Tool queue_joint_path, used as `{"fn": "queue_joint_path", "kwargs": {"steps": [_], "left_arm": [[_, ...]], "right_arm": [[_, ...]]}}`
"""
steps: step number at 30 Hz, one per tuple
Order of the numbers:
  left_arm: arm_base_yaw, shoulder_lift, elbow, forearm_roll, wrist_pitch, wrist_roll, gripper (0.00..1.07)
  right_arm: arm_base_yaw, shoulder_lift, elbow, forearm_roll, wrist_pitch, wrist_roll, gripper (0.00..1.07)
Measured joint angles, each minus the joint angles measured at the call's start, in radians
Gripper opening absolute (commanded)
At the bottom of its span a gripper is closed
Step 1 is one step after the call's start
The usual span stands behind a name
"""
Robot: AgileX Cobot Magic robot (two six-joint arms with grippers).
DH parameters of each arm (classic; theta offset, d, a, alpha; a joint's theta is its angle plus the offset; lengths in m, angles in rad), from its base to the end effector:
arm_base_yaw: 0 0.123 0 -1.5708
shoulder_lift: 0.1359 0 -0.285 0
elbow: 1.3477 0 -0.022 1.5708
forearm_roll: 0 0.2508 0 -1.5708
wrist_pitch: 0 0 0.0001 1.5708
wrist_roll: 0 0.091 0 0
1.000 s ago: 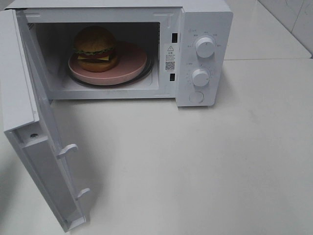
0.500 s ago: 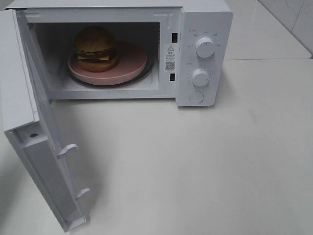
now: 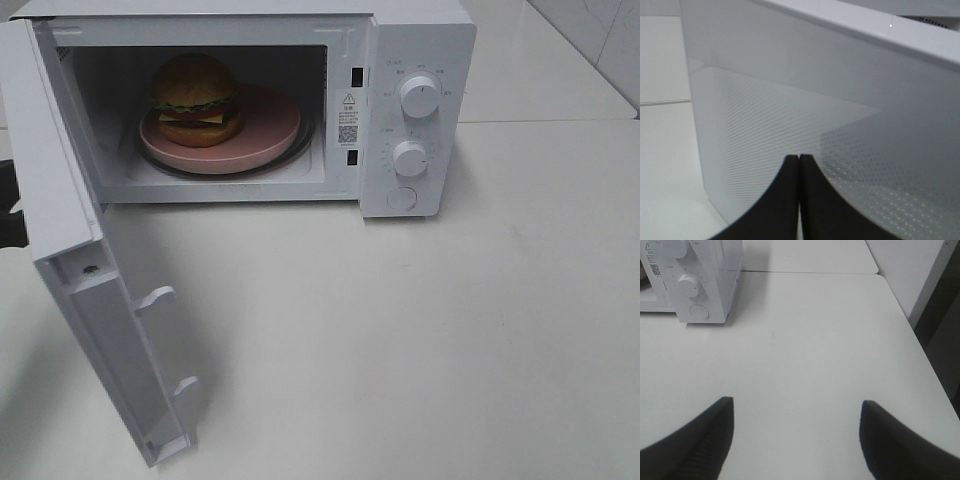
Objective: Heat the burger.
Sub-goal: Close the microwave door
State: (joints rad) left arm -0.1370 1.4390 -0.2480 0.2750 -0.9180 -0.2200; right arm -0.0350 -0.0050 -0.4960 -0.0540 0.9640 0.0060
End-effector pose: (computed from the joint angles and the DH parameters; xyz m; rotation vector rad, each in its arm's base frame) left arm 0.2160 -0.0496 0.1758 0.2345 1.7665 -0.3280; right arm -0.0017 -0.0040 0.2843 0.0393 1.9460 -0.0828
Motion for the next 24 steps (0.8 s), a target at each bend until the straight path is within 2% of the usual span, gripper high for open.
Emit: {"fn": "queue_joint_path", "kwargs": {"steps": [8, 24], "left_arm": [[-0.096, 0.084, -0.015, -0.05, -0.076, 0.015, 0.0], [-0.156, 0.155, -0.112, -0.06, -0.074, 0.019, 0.0]], "right_arm": [[0.0, 0.0, 0.0, 0.0, 0.0, 0.0, 0.67], [0.0, 0.0, 0.0, 0.0, 0.0, 0.0, 0.67]]}}
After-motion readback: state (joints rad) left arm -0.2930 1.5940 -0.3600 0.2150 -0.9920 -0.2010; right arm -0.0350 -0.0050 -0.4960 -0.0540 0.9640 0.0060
